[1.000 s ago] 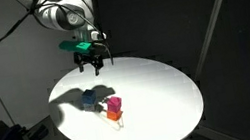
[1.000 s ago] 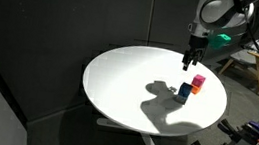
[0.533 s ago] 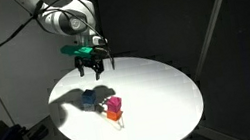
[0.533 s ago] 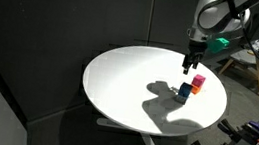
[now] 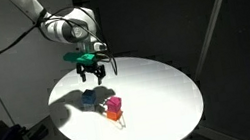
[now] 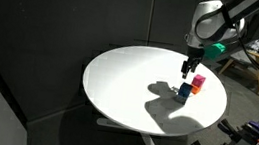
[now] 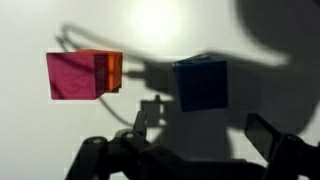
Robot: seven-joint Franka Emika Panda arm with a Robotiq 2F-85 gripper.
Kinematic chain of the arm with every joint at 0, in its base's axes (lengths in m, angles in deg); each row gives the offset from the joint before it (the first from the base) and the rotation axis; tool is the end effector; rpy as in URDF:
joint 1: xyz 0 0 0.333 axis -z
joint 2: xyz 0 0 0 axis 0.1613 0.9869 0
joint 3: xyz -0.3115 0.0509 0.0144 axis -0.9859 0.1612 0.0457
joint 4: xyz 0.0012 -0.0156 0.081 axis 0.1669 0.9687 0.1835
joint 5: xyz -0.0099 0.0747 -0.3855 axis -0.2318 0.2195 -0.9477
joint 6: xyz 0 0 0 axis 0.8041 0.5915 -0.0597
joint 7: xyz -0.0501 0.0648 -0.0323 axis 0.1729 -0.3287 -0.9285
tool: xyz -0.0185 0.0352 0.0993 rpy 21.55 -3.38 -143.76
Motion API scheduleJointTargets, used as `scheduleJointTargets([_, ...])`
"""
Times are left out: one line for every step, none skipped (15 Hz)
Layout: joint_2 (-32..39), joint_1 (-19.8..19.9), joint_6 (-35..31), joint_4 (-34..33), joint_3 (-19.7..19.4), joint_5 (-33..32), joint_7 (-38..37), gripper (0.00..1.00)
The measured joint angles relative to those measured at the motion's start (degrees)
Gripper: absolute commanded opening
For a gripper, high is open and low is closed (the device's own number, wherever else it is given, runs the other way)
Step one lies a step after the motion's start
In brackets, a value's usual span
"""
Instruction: Put the blue block on the pink block
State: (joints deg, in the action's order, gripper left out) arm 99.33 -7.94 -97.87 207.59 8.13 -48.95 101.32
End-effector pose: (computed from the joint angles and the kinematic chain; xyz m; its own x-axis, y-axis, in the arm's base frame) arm 0.5244 -0.0355 0.2583 0.9812 0.1723 -0.0870 0.1751 -0.9842 0.0251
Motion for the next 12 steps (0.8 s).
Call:
scheduleJointTargets([0.5, 0.0, -0.8, 0.2, 0.0, -0.4, 0.0, 1.0])
scheduleJointTargets([1.1, 0.0, -1.7, 0.4, 0.0, -1.0, 0.0, 1.0])
scheduleJointTargets([1.6, 0.0, -2.4, 0.6, 0.0, -1.6, 0.0, 1.0])
scheduleJointTargets([2.0, 0.0, -3.0, 0.8, 0.0, -2.1, 0.0, 1.0])
scheduleJointTargets([2.3, 0.0, -3.6, 1.1, 0.0, -2.5, 0.0, 1.0])
scheduleJointTargets([2.6, 0.0, -4.2, 1.4, 0.0, -2.8, 0.0, 1.0])
scheduleJointTargets([2.9, 0.0, -4.7, 1.7, 0.0, -3.1, 0.0, 1.0])
scheduleJointTargets([3.0, -0.1, -5.0, 2.0, 0.0, -3.3, 0.0, 1.0])
scheduleJointTargets([3.1, -0.1, -5.1, 2.2, 0.0, -3.3, 0.0, 1.0])
scheduleJointTargets([3.1, -0.2, -5.2, 2.4, 0.0, -3.3, 0.0, 1.0])
scheduleJointTargets([3.1, -0.2, -5.2, 2.6, 0.1, -3.3, 0.0, 1.0])
scheduleJointTargets([3.1, -0.3, -5.2, 2.8, 0.1, -3.3, 0.0, 1.0])
